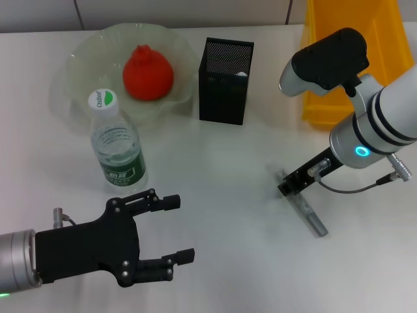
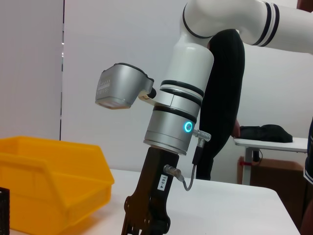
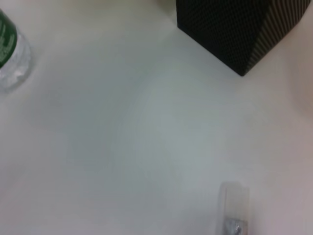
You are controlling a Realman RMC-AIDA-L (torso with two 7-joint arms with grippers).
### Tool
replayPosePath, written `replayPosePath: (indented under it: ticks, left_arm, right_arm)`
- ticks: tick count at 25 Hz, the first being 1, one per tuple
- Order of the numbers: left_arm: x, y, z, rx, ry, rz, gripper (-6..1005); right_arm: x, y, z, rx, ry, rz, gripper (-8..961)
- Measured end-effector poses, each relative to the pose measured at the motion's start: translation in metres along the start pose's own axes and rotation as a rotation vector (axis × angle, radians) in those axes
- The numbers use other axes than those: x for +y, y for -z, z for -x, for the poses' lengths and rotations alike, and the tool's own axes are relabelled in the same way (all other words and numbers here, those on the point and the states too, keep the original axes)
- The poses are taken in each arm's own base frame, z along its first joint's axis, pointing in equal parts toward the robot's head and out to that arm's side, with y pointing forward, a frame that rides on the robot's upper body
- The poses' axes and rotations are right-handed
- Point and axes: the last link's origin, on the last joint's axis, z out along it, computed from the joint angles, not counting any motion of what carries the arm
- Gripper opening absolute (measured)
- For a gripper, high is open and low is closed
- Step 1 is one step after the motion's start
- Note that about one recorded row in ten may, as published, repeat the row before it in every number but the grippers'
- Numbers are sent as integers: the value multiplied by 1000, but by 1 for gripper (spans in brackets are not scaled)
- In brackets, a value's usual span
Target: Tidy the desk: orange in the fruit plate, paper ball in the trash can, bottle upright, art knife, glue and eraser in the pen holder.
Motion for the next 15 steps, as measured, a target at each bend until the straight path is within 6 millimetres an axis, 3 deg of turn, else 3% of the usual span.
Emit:
replayPosePath:
  ticks: [12, 15]
  left_arm:
    - [0, 0, 0, 0, 1, 0, 813]
    - [1, 0, 0, 0, 1, 0, 813]
  right_arm:
    - [0, -7, -2, 6, 9, 18, 204]
    - [5, -1, 1, -34, 22, 62, 156]
